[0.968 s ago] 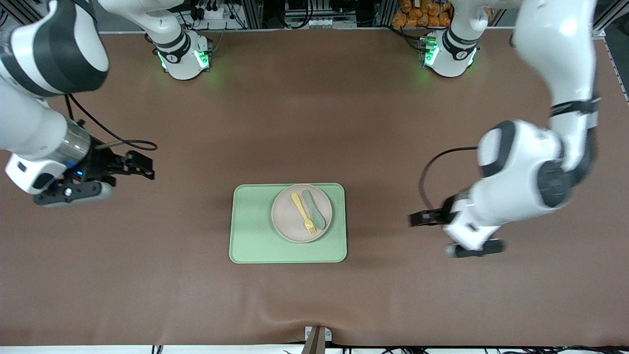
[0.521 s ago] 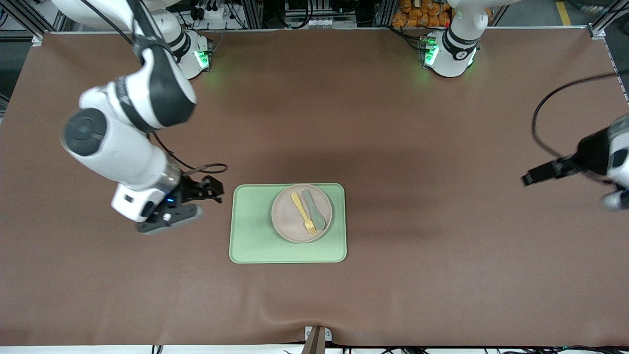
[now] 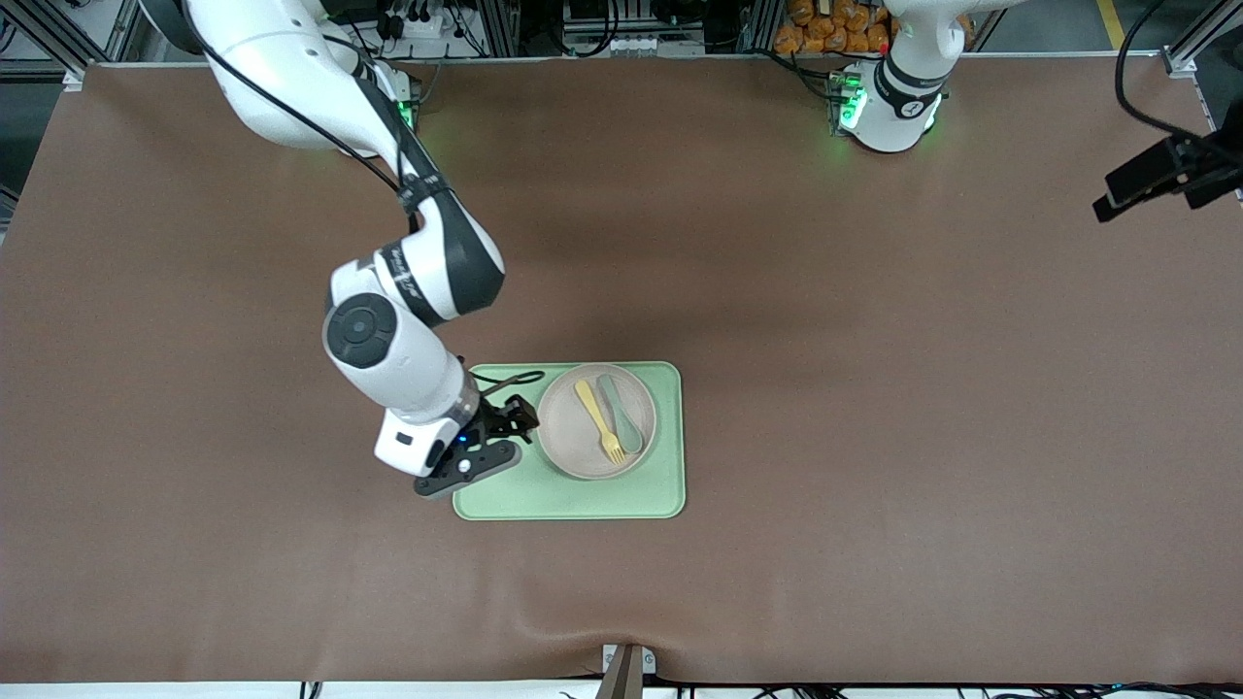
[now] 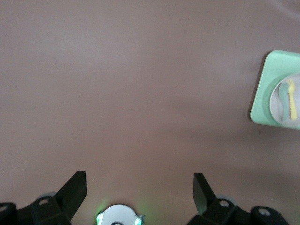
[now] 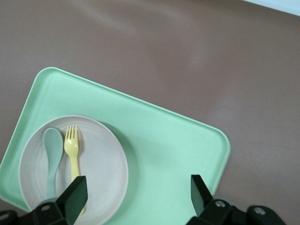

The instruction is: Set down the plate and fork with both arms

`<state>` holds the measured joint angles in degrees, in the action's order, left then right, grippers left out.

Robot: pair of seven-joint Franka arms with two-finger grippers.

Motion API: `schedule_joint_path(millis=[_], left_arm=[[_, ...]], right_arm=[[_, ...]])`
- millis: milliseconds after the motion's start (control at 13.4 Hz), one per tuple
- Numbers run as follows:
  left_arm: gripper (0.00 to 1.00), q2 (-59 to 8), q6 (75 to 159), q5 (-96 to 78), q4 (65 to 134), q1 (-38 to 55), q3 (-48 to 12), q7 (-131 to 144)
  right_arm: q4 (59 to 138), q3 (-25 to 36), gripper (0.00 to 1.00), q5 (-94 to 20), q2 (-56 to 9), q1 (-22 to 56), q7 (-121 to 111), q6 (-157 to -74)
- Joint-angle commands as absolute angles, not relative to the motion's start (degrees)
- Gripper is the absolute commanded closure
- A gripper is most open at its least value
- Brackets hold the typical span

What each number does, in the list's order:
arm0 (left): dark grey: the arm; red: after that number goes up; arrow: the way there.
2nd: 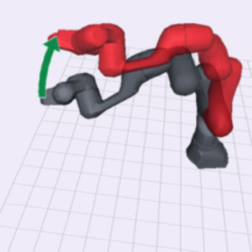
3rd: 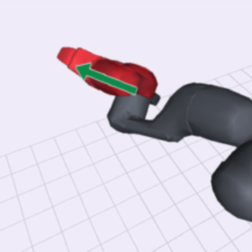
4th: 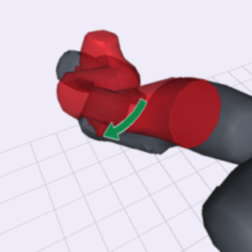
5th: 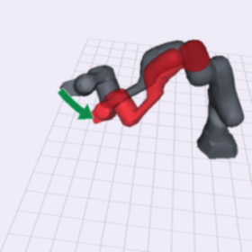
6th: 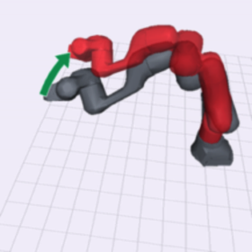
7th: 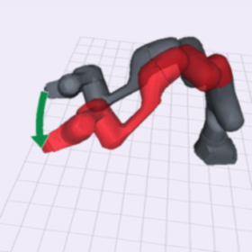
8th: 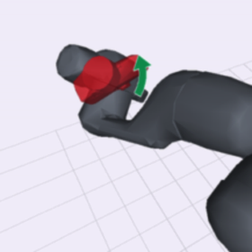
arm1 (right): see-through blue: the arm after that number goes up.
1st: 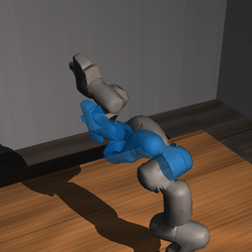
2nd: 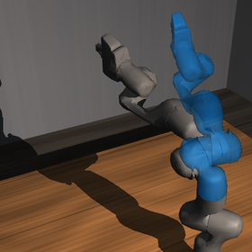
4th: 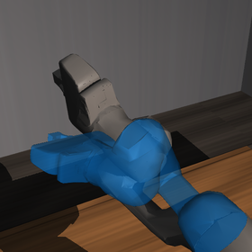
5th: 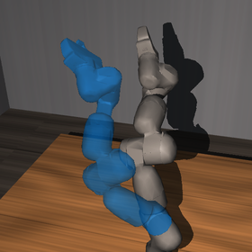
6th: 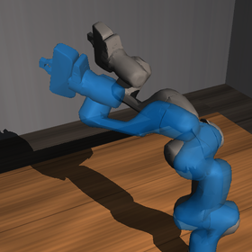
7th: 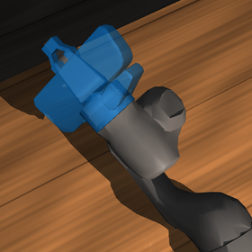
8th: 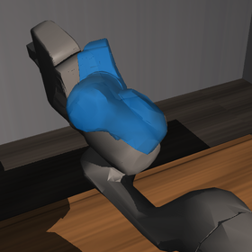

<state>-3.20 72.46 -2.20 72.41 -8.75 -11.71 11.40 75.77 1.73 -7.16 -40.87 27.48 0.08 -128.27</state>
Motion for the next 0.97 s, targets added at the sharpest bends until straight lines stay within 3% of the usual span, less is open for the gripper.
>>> schedule_joint_path(millis=[0,298,447,521,670,894], left_arm=[[0.00,0.9,69.5,-1.2,74.9,-10.0,-12.0,5.6],[0.00,4.1,67.5,-1.8,78.0,-14.6,-11.1,-5.5],[0.00,3.9,66.9,-1.3,77.8,-11.6,-10.0,-5.1],[0.00,3.8,66.9,-1.1,77.9,-6.8,-5.6,-5.0],[0.00,4.0,66.9,-0.4,77.8,5.2,6.5,-4.9],[0.00,4.0,66.7,-0.4,77.9,6.1,6.9,-4.6]], right_arm=[[72.7,2.3,0.17,-8.2,-44.5,29.5,1.8,-129.5],[72.5,2.5,0.21,-7.8,-47.9,33.0,3.6,-133.6],[72.5,2.8,0.24,-7.2,-49.7,35.1,4.2,-136.1],[72.5,2.8,0.31,-6.3,-50.6,36.0,4.2,-136.5],[72.6,2.8,0.34,-5.6,-51.3,36.6,4.7,-136.7],[72.7,2.8,0.34,-4.7,-52.6,37.3,4.9,-136.7]])
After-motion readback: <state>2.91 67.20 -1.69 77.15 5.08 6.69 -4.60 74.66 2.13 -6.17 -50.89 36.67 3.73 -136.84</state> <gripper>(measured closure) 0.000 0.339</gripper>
